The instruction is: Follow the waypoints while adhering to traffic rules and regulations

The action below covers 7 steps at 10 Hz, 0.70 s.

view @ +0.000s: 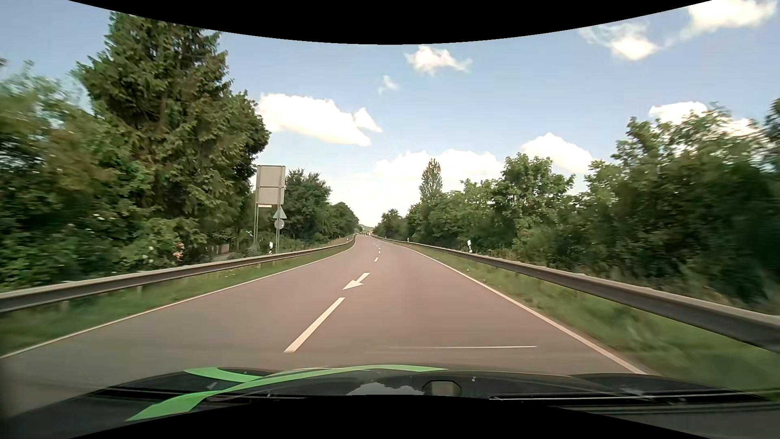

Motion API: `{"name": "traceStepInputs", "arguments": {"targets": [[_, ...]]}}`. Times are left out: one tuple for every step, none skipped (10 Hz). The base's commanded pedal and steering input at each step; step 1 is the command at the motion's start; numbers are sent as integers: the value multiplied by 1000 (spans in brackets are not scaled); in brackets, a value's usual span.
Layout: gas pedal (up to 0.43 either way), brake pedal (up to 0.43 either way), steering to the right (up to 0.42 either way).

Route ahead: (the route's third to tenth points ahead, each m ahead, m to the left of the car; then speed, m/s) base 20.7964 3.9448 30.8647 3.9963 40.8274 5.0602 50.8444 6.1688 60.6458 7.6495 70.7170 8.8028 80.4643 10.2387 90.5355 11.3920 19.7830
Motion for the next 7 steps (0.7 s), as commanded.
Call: {"name": "traceStepInputs", "arguments": {"targets": [[228, 0, -9], [220, 0, -10], [189, 0, -10], [169, 0, -10], [169, 0, -10], [157, 0, -10], [169, 0, -10]]}}
